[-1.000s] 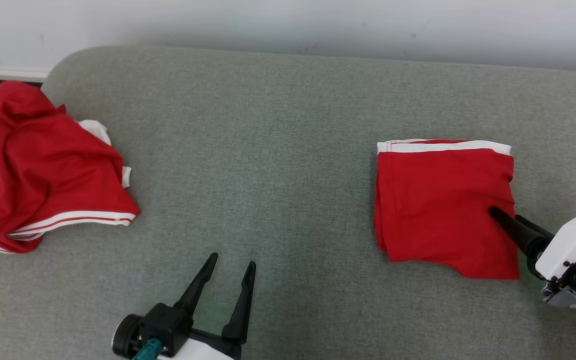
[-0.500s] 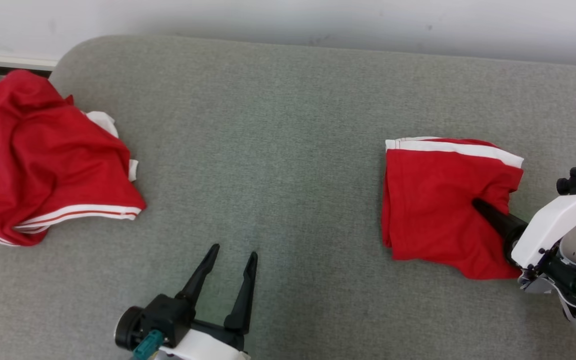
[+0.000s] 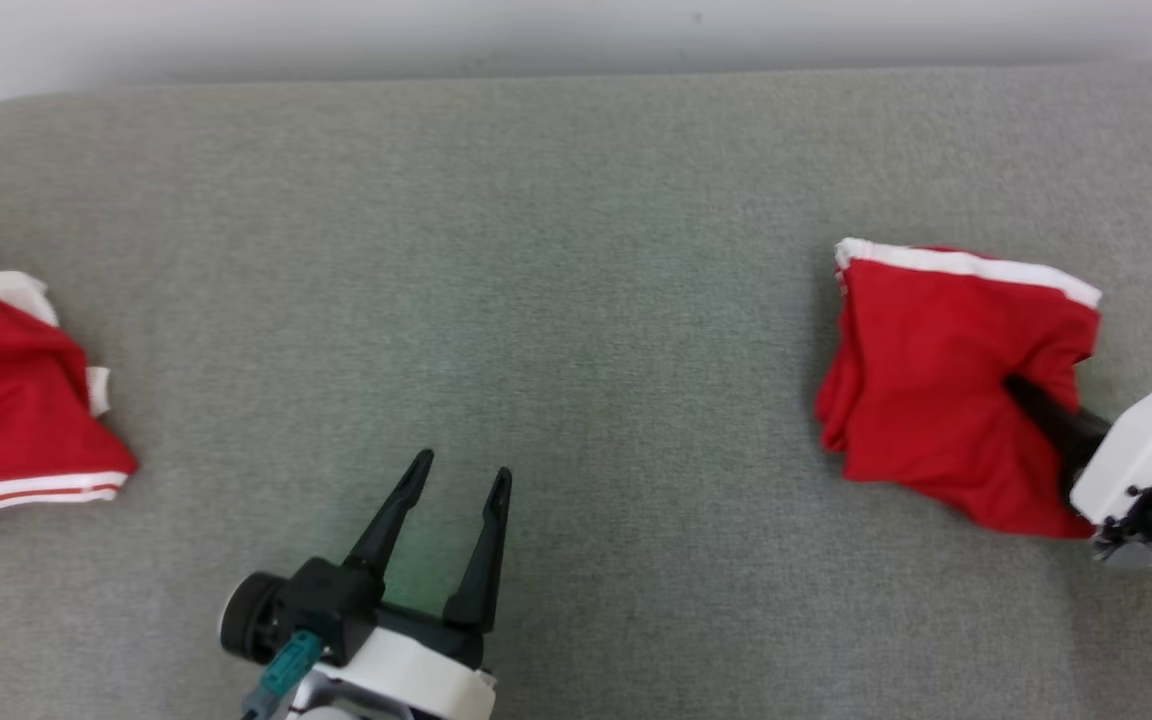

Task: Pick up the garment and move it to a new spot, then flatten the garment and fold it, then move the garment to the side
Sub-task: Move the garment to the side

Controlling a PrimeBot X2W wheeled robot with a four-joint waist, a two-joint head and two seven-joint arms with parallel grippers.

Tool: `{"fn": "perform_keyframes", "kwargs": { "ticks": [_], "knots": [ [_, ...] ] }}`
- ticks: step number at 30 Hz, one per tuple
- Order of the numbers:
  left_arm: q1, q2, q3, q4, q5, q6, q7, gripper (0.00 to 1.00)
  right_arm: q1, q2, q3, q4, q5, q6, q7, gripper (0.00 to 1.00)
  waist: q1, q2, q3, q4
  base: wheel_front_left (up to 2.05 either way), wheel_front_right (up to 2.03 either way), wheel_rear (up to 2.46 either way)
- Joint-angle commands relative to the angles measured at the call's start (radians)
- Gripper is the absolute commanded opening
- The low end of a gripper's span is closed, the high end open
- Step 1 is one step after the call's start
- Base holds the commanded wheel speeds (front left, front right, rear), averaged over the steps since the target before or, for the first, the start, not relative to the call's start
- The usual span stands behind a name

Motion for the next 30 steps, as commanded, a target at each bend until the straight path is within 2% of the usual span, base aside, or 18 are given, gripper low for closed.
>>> {"fn": "perform_keyframes", "kwargs": {
  "ticks": [1, 7, 13, 17, 20, 28, 29, 30],
  "knots": [
    [-0.024, 0.005, -0.002, -0.005, 0.020, -0.005, 0.000, 1.00, -0.019, -0.028, -0.005, 0.015, -0.004, -0.002, -0.014, 0.00, 0.0000, -0.0001, 0.039, -0.038, 0.00, 0.00, 0.00],
    [-0.064, 0.004, -0.019, -0.026, 0.028, -0.014, 0.000, 1.00, -0.055, -0.122, -0.027, 0.061, -0.032, -0.003, -0.033, 0.00, 0.0000, -0.0001, 0.091, -0.046, 0.00, 0.00, 0.00],
    [-0.106, 0.004, -0.070, -0.088, 0.054, -0.023, 0.000, 1.00, -0.146, -0.227, -0.044, 0.139, -0.123, -0.003, -0.039, 0.00, 0.0000, -0.0001, 0.156, -0.020, 0.00, 0.00, 0.00],
    [-0.128, 0.004, -0.108, -0.124, 0.064, -0.025, 0.000, 1.00, -0.224, -0.285, -0.055, 0.193, -0.217, -0.003, -0.044, 0.00, 0.0000, -0.0001, 0.193, 0.003, 0.00, 0.00, 0.00],
    [-0.143, 0.005, -0.123, -0.142, 0.067, -0.027, 0.000, 1.00, -0.275, -0.340, -0.032, 0.236, -0.338, -0.003, -0.047, 0.00, 0.0000, -0.0001, 0.219, 0.016, 0.00, 0.00, 0.00],
    [-0.154, 0.007, -0.143, -0.143, 0.066, -0.029, 0.000, 1.00, -0.364, -0.393, -0.060, 0.337, -0.539, -0.003, -0.064, 0.00, 0.0000, -0.0001, 0.242, 0.045, 0.00, 0.00, 0.00],
    [-0.152, 0.007, -0.143, -0.143, 0.067, -0.030, 0.000, 1.00, -0.374, -0.398, -0.068, 0.347, -0.565, -0.003, -0.074, 0.01, 0.0000, -0.0001, 0.243, 0.047, 0.00, 0.00, 0.00],
    [-0.151, 0.008, -0.143, -0.143, 0.067, -0.030, 0.000, 1.00, -0.381, -0.399, -0.074, 0.360, -0.584, -0.003, -0.083, 0.17, 0.0000, -0.0001, 0.243, 0.048, 0.00, 0.00, 0.00]
  ]
}}
